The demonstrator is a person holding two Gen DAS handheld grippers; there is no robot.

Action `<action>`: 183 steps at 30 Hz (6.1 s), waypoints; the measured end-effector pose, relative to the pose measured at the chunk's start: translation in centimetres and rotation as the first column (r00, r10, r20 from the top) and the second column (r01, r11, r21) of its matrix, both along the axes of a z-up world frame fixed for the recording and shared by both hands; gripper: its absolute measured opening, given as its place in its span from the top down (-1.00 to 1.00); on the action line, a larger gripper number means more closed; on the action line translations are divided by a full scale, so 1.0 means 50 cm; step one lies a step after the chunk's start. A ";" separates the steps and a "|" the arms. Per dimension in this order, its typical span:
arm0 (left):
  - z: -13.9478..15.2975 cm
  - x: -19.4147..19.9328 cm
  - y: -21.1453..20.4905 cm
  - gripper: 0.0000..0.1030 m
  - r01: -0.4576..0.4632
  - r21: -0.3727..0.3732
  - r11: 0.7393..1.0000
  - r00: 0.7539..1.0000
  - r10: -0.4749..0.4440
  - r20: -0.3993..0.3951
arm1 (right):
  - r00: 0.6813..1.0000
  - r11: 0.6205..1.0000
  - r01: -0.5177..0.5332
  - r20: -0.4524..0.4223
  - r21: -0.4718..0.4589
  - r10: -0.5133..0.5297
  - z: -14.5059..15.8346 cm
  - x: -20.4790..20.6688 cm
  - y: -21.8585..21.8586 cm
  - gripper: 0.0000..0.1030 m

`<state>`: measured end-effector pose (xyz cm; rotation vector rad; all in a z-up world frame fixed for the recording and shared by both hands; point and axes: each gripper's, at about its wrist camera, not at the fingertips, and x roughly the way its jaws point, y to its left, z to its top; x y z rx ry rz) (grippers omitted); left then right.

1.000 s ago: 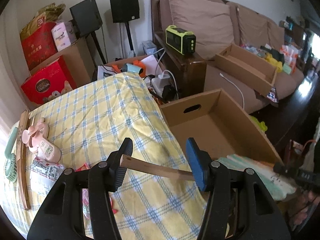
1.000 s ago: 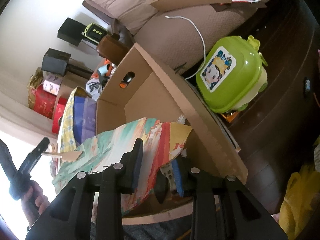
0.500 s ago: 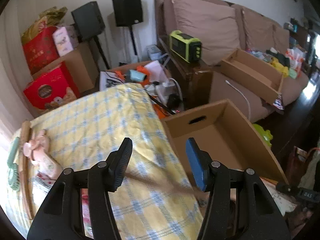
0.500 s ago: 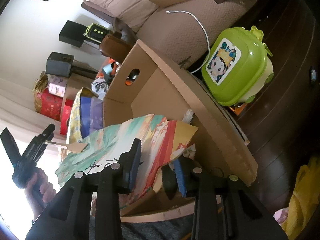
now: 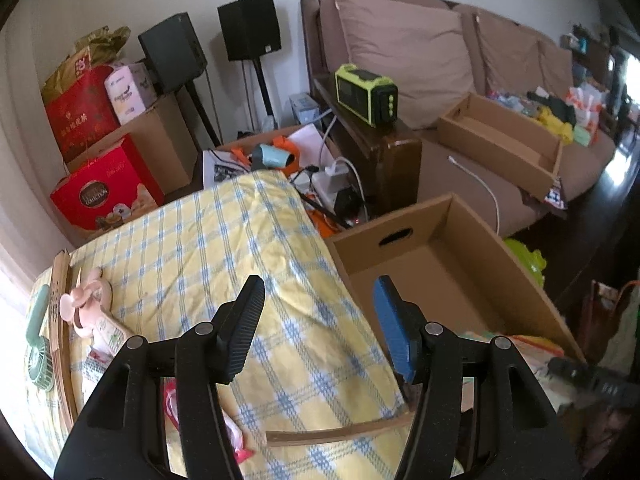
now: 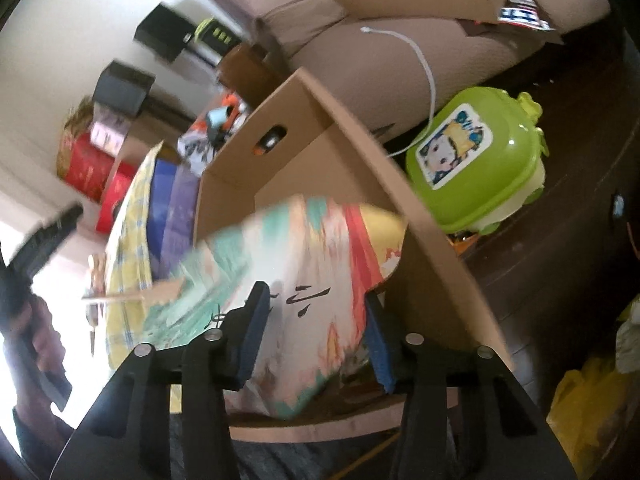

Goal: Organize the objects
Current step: 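Open both grippers and drop the painted fan into the cardboard box, then move both grippers back over the table toward the snack items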

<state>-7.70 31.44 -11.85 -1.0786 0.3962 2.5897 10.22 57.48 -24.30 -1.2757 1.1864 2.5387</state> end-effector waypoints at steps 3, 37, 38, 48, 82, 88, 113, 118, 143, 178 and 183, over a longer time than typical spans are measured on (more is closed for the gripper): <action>-0.005 0.011 -0.005 -0.05 0.009 -0.017 1.000 1.000 -0.008 0.008 | 0.999 1.000 0.018 0.032 -0.017 -0.018 -0.009 0.000 0.007 0.07; -0.046 0.102 -0.051 0.59 0.127 -0.148 0.981 0.979 -0.100 0.180 | 0.941 0.936 -0.299 -0.218 -0.183 0.258 0.052 -0.026 -0.091 0.27; -0.047 0.096 -0.047 0.59 0.125 -0.141 0.982 0.979 -0.099 0.179 | 0.940 0.936 -0.298 -0.226 -0.186 0.255 0.053 -0.024 -0.089 0.28; -0.087 0.000 0.036 0.58 0.138 -0.286 0.948 0.983 -0.096 0.156 | 0.973 0.973 -0.193 -0.155 -0.127 0.173 0.040 -0.020 -0.062 0.28; -0.090 -0.084 0.024 0.56 0.061 -0.240 0.969 0.981 -0.013 0.195 | 0.954 0.970 -0.240 -0.177 0.027 0.241 0.067 -0.013 -0.101 0.21; -0.114 -0.132 0.072 0.57 0.029 -0.299 0.954 0.984 0.025 0.176 | 0.984 0.986 -0.151 -0.084 0.070 0.157 0.047 -0.007 -0.063 0.21; 0.044 -0.029 -0.104 0.39 -0.008 -0.210 0.978 1.000 0.011 0.013 | 0.991 0.991 -0.125 -0.052 0.040 0.127 0.027 -0.012 -0.045 0.21; 0.068 0.029 -0.299 0.39 -0.151 -0.167 0.974 0.988 0.156 0.018 | 0.992 0.993 -0.115 -0.051 0.030 0.116 0.025 -0.012 -0.042 0.18; 0.040 0.096 -0.567 0.39 -0.268 0.112 0.957 0.961 0.257 0.099 | 0.866 0.699 -0.495 0.230 0.517 0.443 0.075 -0.244 -0.238 -0.26; 0.049 0.137 -0.719 -0.35 -0.365 0.245 0.898 0.929 0.334 0.160 | 0.994 0.941 -0.096 -0.024 0.324 0.109 0.216 -0.092 -0.326 -0.46; 0.086 0.166 -0.697 -0.38 -0.351 0.245 0.904 0.936 0.329 0.125 | 0.988 0.937 -0.120 -0.053 0.327 0.145 0.258 -0.022 -0.352 -0.49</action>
